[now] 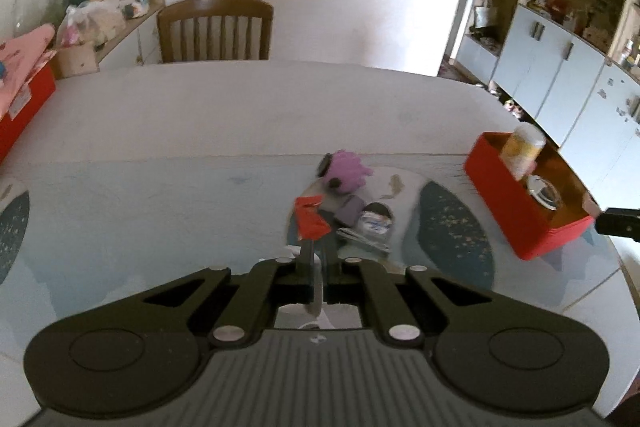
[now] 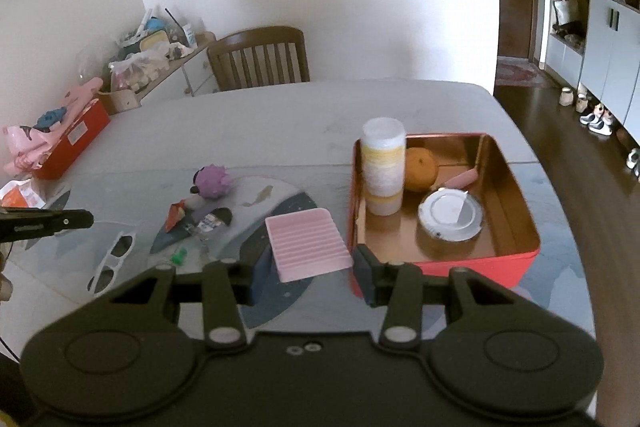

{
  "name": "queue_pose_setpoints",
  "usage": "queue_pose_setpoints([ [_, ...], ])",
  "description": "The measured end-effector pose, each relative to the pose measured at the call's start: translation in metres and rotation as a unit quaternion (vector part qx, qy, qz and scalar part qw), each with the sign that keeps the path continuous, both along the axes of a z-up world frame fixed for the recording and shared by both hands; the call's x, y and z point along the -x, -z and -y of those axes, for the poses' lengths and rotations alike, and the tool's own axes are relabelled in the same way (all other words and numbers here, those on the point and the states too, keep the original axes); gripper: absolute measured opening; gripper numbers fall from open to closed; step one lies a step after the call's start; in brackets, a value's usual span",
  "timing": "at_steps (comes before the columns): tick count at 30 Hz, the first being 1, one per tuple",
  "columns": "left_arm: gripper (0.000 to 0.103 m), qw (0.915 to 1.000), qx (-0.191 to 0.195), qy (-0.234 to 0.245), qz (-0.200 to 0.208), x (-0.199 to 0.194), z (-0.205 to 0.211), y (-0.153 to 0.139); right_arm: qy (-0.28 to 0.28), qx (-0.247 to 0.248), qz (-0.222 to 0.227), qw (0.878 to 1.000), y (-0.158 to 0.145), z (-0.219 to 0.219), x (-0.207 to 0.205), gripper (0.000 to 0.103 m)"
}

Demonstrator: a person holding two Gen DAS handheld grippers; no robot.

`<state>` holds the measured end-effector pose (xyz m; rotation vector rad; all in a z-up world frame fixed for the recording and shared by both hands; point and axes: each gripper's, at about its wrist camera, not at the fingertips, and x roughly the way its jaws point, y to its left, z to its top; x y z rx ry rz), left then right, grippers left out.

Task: Organize rigid objects
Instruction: 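Carry the sunglasses and pink pad over the red box with both tools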

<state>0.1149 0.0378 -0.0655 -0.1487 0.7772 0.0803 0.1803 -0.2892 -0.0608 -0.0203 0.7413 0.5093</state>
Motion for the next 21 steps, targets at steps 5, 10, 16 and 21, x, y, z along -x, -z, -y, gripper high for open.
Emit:
queue_pose_setpoints([
  [5,0.003,0.9991,0.005,0.036,0.021,-0.006,0.031,-0.027,0.011,0.006,0.005,1.0,0.0,0.022,-0.013,0.043],
  [10,0.003,0.9954,0.009,0.082,0.048,-0.022,0.076,-0.055,0.013,0.017,0.008,1.0,0.003,0.046,-0.031,0.043],
  [16,0.003,0.9893,0.007,0.13,0.067,-0.054,0.136,-0.069,0.009,0.033,0.014,0.999,0.006,0.073,-0.057,0.043],
  [21,0.003,0.9843,0.002,0.161,0.072,-0.084,0.189,-0.068,-0.003,0.047,0.013,0.999,0.013,0.09,-0.081,0.044],
])
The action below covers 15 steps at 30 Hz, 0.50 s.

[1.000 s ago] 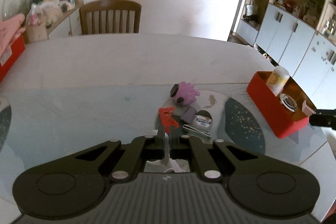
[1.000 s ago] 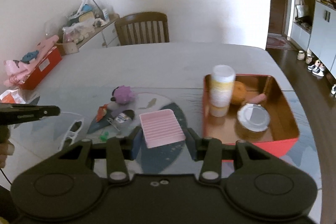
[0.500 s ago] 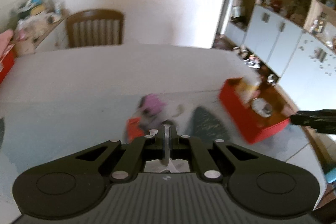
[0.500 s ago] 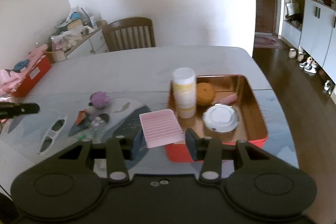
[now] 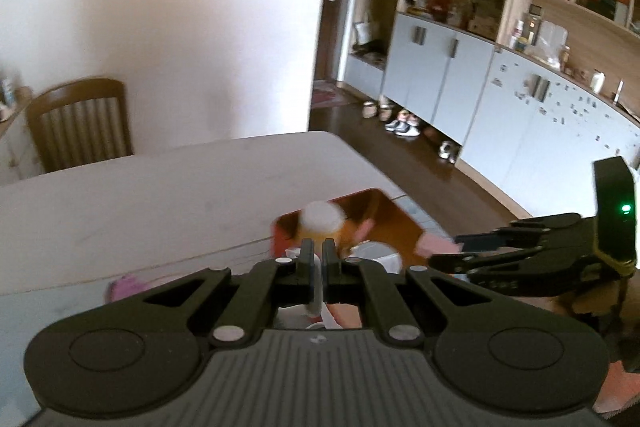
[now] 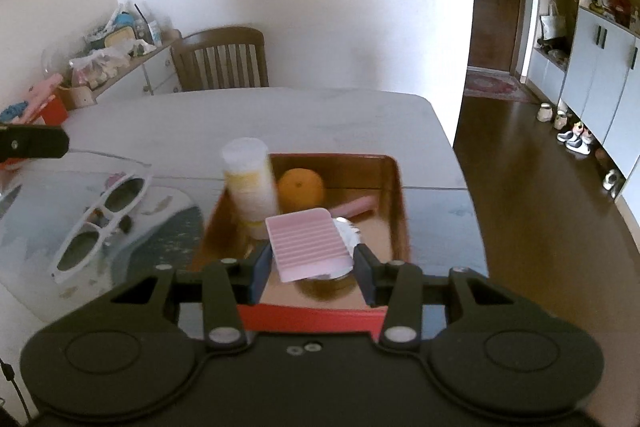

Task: Organize rigid objects
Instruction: 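Carry the sunglasses and pink pad over the red box with both tools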

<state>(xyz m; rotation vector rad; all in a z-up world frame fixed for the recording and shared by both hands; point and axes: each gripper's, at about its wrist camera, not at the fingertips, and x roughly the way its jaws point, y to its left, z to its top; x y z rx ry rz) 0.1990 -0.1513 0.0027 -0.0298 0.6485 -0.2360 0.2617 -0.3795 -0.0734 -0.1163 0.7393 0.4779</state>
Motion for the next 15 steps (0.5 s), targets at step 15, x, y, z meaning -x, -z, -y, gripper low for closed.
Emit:
queue_pose_setpoints([
  [15,0.003,0.9983,-0.054,0.02,-0.003,-0.065,0.082,0.039,-0.038,0.041,-0.013,0.998,0.024,0.013,-0.049,0.043],
])
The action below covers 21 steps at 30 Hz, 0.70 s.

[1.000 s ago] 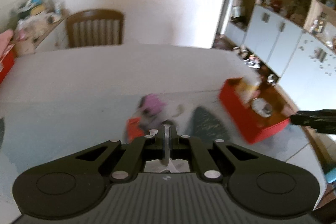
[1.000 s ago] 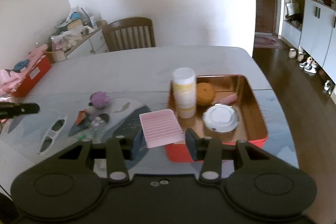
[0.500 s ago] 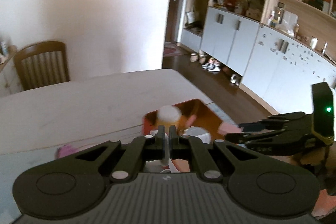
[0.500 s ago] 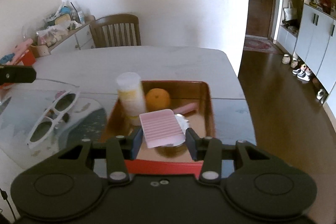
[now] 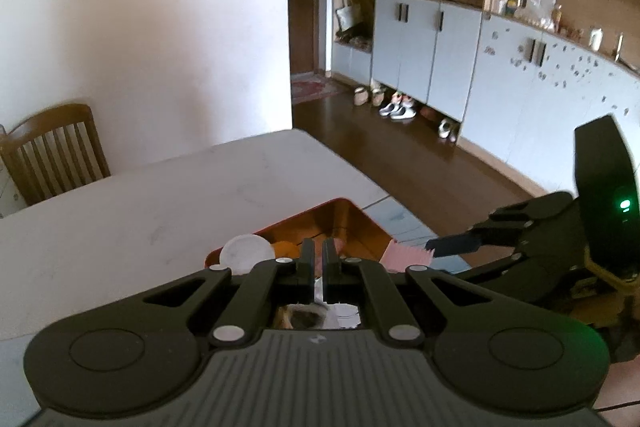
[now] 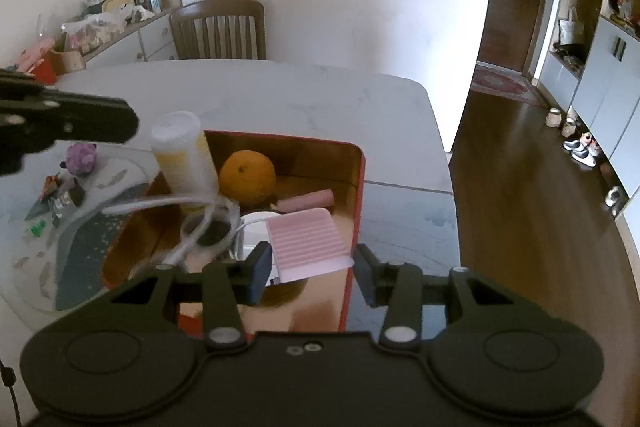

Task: Organize rigid objects
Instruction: 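Carry the sunglasses and pink pad over the red box with both tools, then lower the sunglasses into the red box with the left tool while the right tool drops the pad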

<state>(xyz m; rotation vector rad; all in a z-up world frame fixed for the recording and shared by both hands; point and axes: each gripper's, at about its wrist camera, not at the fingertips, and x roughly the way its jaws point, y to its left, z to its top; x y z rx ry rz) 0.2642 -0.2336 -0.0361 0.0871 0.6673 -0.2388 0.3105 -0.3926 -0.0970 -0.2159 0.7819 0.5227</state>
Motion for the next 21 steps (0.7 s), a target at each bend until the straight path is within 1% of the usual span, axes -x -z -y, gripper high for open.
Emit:
queue_pose_setpoints([
  [2,0.003,1.0,-0.004,-0.002,-0.004,-0.006,0.001,0.006,-0.008,0.01,0.001,1.0,0.004,-0.003,-0.004,0.043],
  [5,0.003,0.9995,-0.013,-0.006,-0.026,-0.017,0.005,0.021,-0.02,0.022,0.001,1.0,0.01,-0.009,-0.009,0.044],
  [6,0.003,0.9993,-0.021,-0.008,-0.031,-0.019,0.005,0.026,-0.022,0.03,0.007,0.999,0.011,-0.011,-0.011,0.044],
  [8,0.003,0.9988,-0.022,-0.01,-0.043,-0.022,0.003,0.032,-0.032,0.048,0.022,0.998,0.013,-0.016,-0.011,0.044],
  [13,0.003,0.9974,-0.036,-0.012,-0.061,-0.022,0.004,0.044,-0.039,0.072,0.037,0.996,0.014,-0.02,-0.013,0.041],
  [15,0.003,0.9966,-0.039,-0.014,-0.071,-0.022,0.004,0.051,-0.044,0.08,0.039,0.995,0.015,-0.021,-0.012,0.042],
  [21,0.003,0.9941,-0.031,-0.019,-0.102,-0.023,-0.001,0.064,-0.038,0.063,0.02,0.997,0.013,-0.013,-0.016,0.042],
])
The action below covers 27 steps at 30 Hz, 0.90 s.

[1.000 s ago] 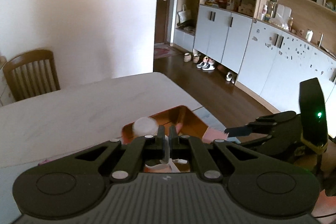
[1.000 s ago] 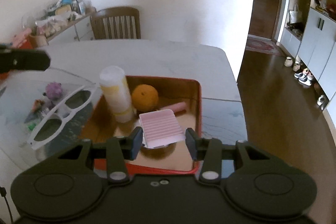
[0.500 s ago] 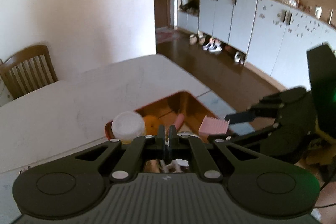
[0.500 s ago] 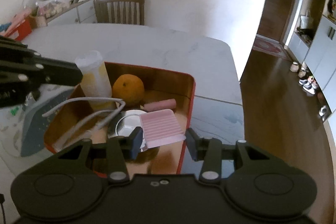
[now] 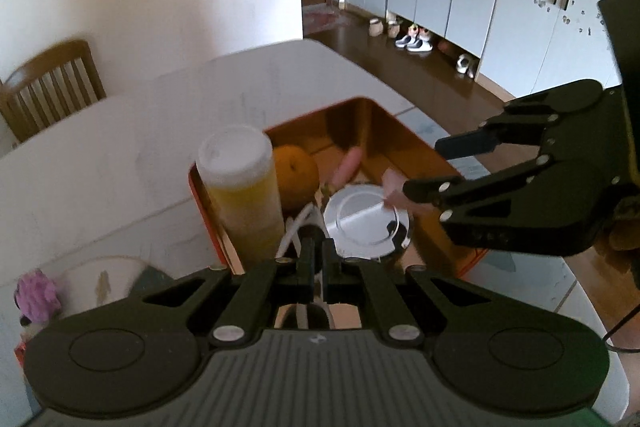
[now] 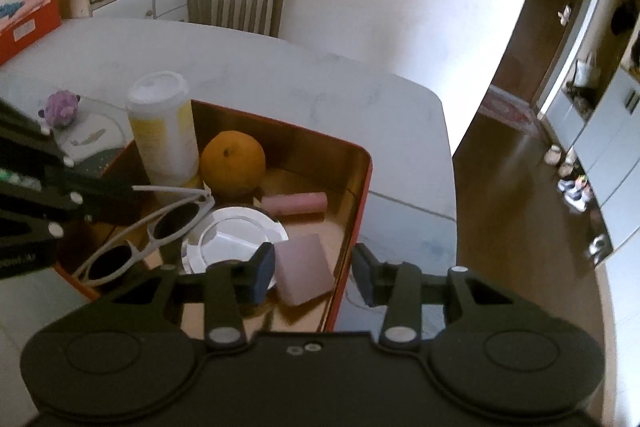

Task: Organize rigid objects
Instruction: 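Lower the sunglasses into the red box with the left tool while the right tool drops the pad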

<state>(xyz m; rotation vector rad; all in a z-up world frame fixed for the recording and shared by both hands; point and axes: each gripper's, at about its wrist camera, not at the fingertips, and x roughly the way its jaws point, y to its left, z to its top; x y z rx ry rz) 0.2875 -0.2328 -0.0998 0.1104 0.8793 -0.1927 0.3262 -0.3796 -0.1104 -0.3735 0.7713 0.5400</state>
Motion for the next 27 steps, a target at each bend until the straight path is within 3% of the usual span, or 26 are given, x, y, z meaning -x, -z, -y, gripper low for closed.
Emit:
queue_pose_setpoints([
  [8,0.004,1.0,0.005,-0.006,-0.004,0.003,0.001,0.001,0.016,-0.035,-0.02,0.999,-0.009,0.008,0.009,0.046],
  [11,0.01,0.9999,0.012,-0.009,-0.002,0.007,-0.001,-0.002,0.021,-0.043,-0.019,0.999,-0.013,0.009,0.015,0.049],
  [16,0.044,0.9996,0.024,-0.01,0.014,0.015,-0.003,-0.011,0.024,-0.054,-0.019,0.998,-0.021,0.008,0.028,0.056],
  [27,0.049,0.9985,0.025,-0.017,0.046,0.042,-0.017,-0.032,0.042,-0.093,-0.012,0.995,-0.044,0.006,0.054,0.065],
])
